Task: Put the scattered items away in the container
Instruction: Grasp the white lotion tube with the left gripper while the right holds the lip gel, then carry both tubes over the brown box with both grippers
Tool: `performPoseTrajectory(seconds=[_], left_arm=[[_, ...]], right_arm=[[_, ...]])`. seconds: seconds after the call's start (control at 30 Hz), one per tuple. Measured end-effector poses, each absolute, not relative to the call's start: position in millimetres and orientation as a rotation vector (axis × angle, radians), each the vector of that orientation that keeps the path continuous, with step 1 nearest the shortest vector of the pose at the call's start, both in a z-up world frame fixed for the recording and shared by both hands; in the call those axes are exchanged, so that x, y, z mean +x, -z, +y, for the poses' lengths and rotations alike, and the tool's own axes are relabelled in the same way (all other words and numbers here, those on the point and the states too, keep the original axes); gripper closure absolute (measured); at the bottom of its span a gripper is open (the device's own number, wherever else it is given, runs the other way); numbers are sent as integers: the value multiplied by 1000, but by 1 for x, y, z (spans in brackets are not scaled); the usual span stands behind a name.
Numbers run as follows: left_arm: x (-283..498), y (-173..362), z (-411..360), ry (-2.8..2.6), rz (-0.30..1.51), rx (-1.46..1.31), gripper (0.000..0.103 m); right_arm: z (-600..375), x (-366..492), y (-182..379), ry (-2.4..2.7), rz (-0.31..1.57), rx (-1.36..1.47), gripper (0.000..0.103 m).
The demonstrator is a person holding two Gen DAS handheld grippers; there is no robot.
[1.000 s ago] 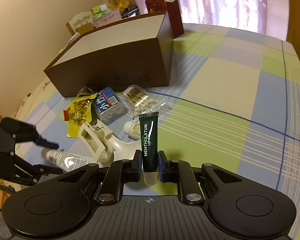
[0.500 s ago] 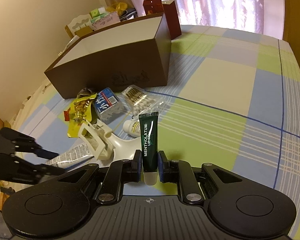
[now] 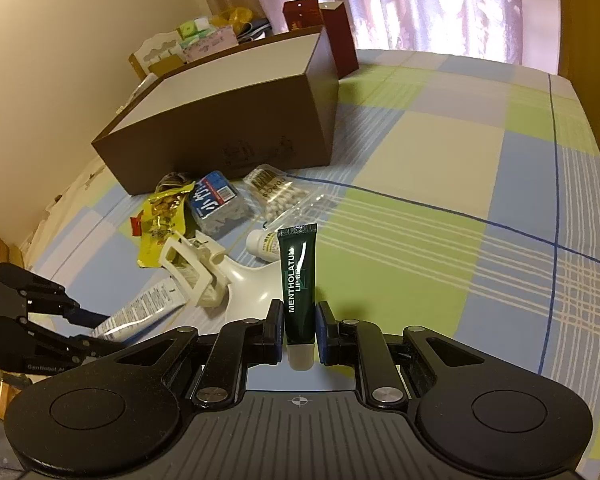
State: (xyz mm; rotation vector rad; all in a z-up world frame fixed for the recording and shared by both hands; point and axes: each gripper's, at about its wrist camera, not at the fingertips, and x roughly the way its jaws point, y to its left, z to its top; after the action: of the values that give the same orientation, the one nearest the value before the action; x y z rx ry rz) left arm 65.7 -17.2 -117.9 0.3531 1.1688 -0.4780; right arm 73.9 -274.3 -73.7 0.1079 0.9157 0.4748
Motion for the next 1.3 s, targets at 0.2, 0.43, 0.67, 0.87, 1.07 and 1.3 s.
performPoseTrajectory(seconds=[0.2, 0.43, 0.67, 0.87, 1.07, 1.3], left_arm=[[53, 113, -14, 454, 1168, 335, 77], [43, 90, 4, 400, 1119, 268, 77], [41, 60, 29, 334, 1045, 179, 77], [49, 33, 41, 322, 966, 132, 77], [68, 9, 51, 353, 893, 98, 77], [106, -11, 59, 394, 834, 110, 77]], right_arm=[[-270, 72, 73, -491, 914, 95, 84], [-262, 72, 73, -520, 915, 84, 84], [-252, 75, 67, -566, 905, 123, 84], [-246, 80, 59, -584, 890, 153, 84], [-254, 92, 50, -577, 875, 261, 84], [-261, 121, 28, -564, 824, 358, 84]])
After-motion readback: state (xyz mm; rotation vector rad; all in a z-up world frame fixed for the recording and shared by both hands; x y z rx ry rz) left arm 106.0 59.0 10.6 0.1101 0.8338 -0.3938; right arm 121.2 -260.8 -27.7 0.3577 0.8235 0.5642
